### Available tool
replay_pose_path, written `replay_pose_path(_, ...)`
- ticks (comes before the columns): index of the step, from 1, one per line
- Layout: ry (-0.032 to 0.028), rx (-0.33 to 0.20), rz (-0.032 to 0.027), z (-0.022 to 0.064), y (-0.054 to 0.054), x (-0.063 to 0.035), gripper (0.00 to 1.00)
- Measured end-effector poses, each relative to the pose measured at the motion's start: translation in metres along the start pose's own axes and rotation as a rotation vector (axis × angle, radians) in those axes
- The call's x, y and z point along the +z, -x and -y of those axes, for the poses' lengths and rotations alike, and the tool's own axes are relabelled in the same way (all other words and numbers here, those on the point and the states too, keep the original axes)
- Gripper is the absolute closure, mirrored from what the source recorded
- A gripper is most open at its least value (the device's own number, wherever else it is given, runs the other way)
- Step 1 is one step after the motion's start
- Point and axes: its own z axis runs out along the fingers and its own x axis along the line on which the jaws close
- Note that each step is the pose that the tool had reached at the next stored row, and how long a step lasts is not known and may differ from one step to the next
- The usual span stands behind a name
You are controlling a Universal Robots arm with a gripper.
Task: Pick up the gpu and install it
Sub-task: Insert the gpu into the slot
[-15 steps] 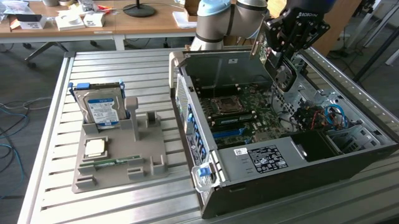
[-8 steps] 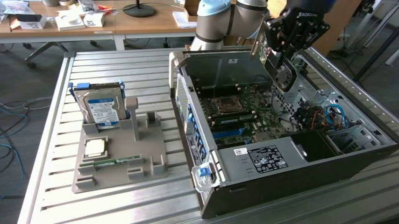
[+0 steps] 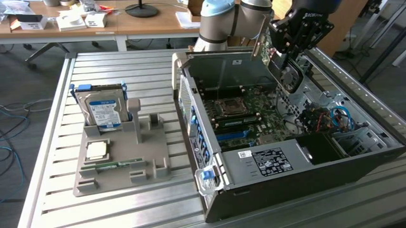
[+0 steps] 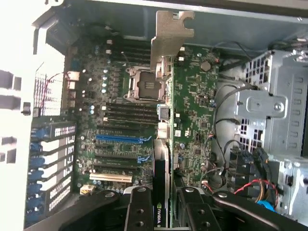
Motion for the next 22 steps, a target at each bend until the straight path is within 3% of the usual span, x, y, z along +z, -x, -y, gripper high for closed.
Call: replay_pose_path(22,0.0064,-0.354,-0.0214,0.0001,0.0,0.0011,0.73)
